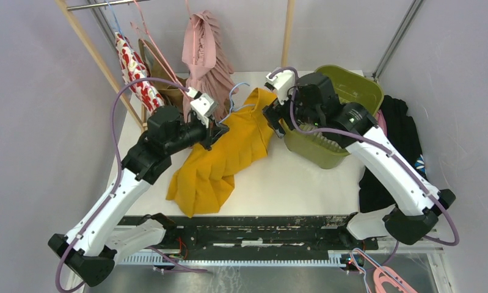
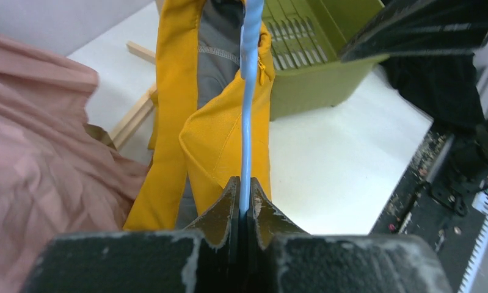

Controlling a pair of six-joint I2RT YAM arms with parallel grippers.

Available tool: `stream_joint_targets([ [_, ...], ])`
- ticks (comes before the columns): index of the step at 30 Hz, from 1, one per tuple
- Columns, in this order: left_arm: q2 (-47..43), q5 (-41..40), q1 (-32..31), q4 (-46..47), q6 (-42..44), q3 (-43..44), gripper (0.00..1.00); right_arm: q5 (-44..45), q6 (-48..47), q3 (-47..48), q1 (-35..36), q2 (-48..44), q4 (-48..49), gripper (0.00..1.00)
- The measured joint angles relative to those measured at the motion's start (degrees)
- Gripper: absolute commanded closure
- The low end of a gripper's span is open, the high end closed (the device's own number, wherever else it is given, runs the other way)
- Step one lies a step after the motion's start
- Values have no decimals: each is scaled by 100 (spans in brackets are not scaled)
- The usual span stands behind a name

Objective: Remove the skirt from the hanger

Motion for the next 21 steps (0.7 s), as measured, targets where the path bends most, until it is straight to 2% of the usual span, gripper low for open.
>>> stream_joint_targets([
  [7, -269, 343, 0, -691, 179, 79, 97, -212, -632, -4, 0, -546, -114, 11],
  [11, -280, 481, 0, -839, 197, 208, 97, -492, -802, -4, 0, -560, -79, 13],
  [16, -293, 597, 0, -876, 197, 341, 97, -925, -715, 7, 0, -157, 28, 19],
  [21, -369, 564, 0, -866, 195, 332, 97, -1193, -179, 9, 0, 122, 221, 20],
])
